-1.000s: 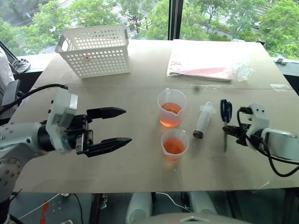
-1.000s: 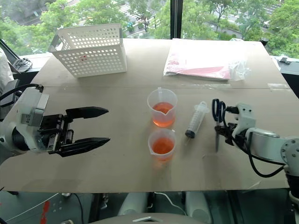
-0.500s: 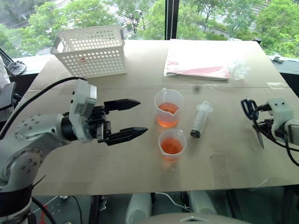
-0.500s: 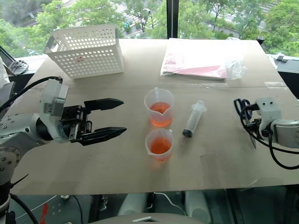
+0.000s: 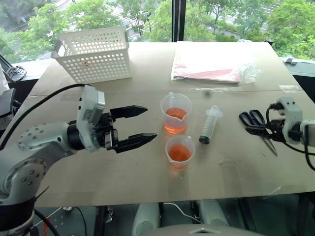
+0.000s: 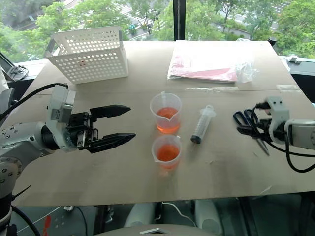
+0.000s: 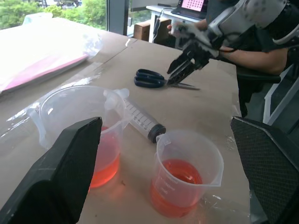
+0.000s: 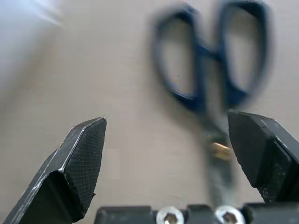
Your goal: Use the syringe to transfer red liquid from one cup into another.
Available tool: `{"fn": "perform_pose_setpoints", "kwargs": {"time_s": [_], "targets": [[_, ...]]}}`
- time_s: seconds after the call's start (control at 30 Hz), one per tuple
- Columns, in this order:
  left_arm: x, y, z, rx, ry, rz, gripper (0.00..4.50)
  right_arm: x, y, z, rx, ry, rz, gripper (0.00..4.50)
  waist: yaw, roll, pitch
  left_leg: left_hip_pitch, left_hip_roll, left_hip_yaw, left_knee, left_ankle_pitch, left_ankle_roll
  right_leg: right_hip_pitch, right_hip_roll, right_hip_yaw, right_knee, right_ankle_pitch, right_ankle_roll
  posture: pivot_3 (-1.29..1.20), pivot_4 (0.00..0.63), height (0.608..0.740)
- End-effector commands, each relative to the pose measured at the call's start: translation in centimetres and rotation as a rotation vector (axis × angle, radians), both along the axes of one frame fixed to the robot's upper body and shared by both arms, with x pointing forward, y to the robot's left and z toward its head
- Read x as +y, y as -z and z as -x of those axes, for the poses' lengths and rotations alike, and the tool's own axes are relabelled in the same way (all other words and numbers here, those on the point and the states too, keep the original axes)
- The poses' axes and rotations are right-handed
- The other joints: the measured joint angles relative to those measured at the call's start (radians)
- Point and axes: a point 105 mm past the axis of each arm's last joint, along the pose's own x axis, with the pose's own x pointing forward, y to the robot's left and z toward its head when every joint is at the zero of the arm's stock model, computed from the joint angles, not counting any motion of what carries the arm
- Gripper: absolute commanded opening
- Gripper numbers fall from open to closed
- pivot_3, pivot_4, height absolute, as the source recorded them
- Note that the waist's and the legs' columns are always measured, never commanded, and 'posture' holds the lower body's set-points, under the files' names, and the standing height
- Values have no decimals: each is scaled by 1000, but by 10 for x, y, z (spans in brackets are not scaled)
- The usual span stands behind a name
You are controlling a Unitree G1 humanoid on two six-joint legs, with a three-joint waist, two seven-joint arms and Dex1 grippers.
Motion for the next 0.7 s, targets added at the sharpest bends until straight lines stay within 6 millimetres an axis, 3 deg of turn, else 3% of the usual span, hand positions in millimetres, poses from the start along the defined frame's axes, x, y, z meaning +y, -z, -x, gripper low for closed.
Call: {"fn": "perform_pose_setpoints", "kwargs": {"time_s": [0.03,0.13,0.4,0.57,0.7], "targets": [[0,-10,0,-56,-9,-11,4500,24,2,-5,41,69,-131,4456,4,-5,-2,0,1,0,0,0,0,1,1,-2,0,0,0,0,150,740],[0,-12,-2,-62,-11,-4,4500,48,14,-7,120,102,-124,4456,15,-4,0,-2,0,0,0,0,0,0,-1,-5,0,0,-2,0,150,740],[1,-10,3,-46,-18,2,4500,77,27,-16,236,208,-151,4456,4,-4,1,-3,-4,1,0,-1,2,0,-5,2,-4,1,-1,0,150,740],[2,-9,4,-38,-27,11,4500,92,39,-23,296,242,-126,4456,4,-4,1,-3,-3,0,-1,-1,2,-1,-4,0,-2,0,-2,0,150,740],[0,-8,6,-36,-24,17,4500,94,54,-29,313,247,-37,4456,3,-4,1,-3,-2,0,0,-1,2,-1,-4,1,-1,1,-2,0,150,740]]}}
